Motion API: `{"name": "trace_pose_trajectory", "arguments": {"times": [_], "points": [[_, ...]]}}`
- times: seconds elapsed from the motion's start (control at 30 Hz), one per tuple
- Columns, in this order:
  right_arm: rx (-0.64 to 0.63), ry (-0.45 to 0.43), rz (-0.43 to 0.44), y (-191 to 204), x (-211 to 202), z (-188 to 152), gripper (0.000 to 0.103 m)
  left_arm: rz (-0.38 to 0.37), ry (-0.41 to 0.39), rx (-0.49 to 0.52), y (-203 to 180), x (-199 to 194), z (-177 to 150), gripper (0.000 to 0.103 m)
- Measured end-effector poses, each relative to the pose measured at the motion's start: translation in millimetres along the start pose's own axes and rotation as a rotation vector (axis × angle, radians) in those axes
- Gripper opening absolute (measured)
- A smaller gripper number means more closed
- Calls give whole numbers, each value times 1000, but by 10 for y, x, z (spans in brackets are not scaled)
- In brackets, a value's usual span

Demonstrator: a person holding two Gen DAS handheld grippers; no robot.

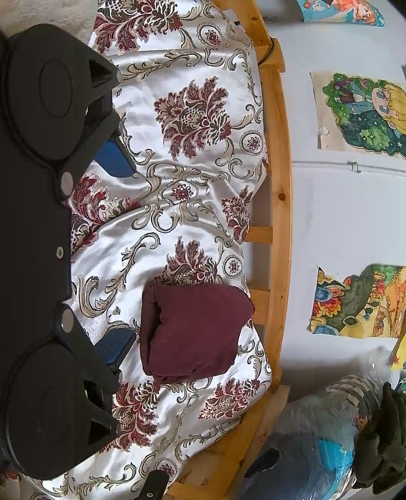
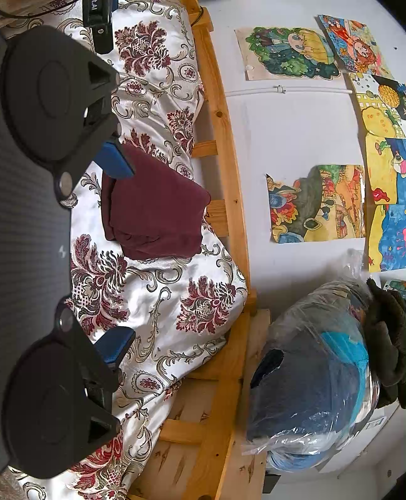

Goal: Fold small clothes

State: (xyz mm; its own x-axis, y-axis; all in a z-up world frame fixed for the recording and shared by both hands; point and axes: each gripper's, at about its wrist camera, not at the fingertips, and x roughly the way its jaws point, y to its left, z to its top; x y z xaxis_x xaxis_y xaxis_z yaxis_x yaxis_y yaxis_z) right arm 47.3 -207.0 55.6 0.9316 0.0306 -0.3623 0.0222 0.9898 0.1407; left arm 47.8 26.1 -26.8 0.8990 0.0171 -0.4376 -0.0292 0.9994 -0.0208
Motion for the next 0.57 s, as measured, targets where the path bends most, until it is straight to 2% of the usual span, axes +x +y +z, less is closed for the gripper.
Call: {"name": "trace_pose_trajectory", "arguments": {"times": [0.57], "points": [[-9,5,3,-9,7,-41,103,-3,5,3,2,2,-9,102]]}}
